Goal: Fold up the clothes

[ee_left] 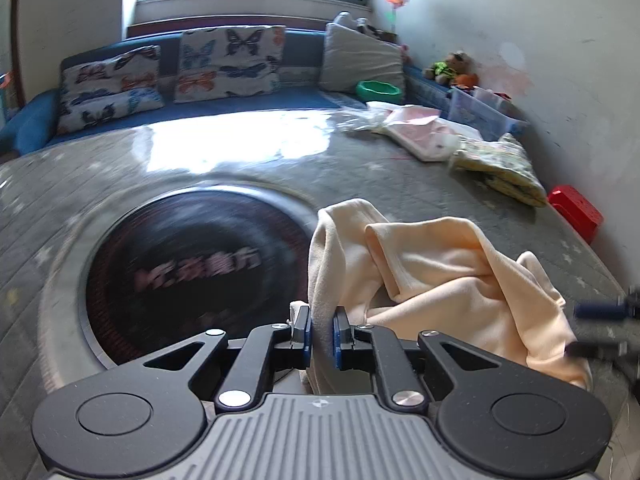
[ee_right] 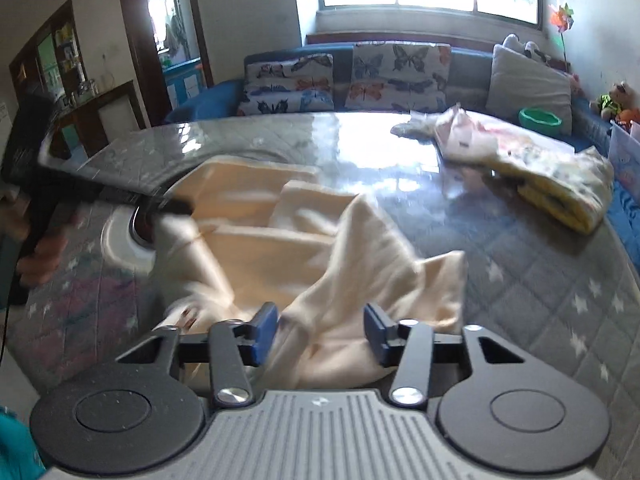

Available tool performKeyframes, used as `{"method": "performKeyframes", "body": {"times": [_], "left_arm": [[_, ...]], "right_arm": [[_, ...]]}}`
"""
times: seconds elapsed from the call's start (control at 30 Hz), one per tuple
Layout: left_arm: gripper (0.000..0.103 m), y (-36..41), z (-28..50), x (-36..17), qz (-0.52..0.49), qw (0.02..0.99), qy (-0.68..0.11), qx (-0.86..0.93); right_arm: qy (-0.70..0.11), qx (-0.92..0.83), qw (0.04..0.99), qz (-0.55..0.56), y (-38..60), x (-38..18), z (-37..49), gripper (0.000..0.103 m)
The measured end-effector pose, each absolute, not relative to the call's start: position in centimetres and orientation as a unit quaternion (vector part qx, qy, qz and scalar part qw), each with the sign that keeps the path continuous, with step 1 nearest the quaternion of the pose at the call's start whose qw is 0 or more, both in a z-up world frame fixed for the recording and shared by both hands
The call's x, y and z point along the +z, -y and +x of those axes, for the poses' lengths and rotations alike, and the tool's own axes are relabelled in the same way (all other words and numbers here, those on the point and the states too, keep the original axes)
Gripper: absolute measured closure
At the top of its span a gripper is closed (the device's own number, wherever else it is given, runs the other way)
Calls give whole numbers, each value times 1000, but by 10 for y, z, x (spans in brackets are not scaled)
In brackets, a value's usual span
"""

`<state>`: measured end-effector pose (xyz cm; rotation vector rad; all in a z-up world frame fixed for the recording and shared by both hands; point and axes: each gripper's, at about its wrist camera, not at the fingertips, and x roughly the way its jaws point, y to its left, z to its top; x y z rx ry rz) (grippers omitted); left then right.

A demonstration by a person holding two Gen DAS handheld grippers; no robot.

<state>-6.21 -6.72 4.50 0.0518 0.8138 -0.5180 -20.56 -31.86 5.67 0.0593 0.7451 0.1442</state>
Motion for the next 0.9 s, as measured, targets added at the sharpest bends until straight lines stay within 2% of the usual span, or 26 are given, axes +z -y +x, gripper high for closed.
{"method": "performKeyframes", "body": {"times": [0.07,0.27,0.37,0.47,0.5,0.53,0.57,0.63,0.83,0.9], "left_arm": [[92,54,-66,43,19,888,-393,-240],[91,28,-73,37,7,888,-403,-223],[87,23,-71,36,2,887,-407,-219],[75,22,-69,39,3,889,-404,-215],[66,22,-68,40,3,890,-401,-215],[54,22,-65,41,2,891,-401,-213],[50,21,-62,42,0,892,-400,-211],[47,21,-54,42,-5,893,-400,-208],[41,27,-19,27,-8,885,-429,-183],[41,30,-11,18,-4,880,-440,-177]], "right_arm": [[-358,64,931,28,317,59,-191,46],[-361,68,930,10,302,53,-131,45],[-370,75,926,1,291,46,-103,45],[-384,84,920,-2,283,38,-82,46],[-393,84,916,1,282,34,-75,47],[-402,84,912,4,280,30,-68,49],[-408,84,909,5,279,27,-64,53],[-417,84,905,6,278,22,-59,57],[-413,79,907,11,285,23,-64,82],[-408,77,910,6,286,26,-68,86]]}}
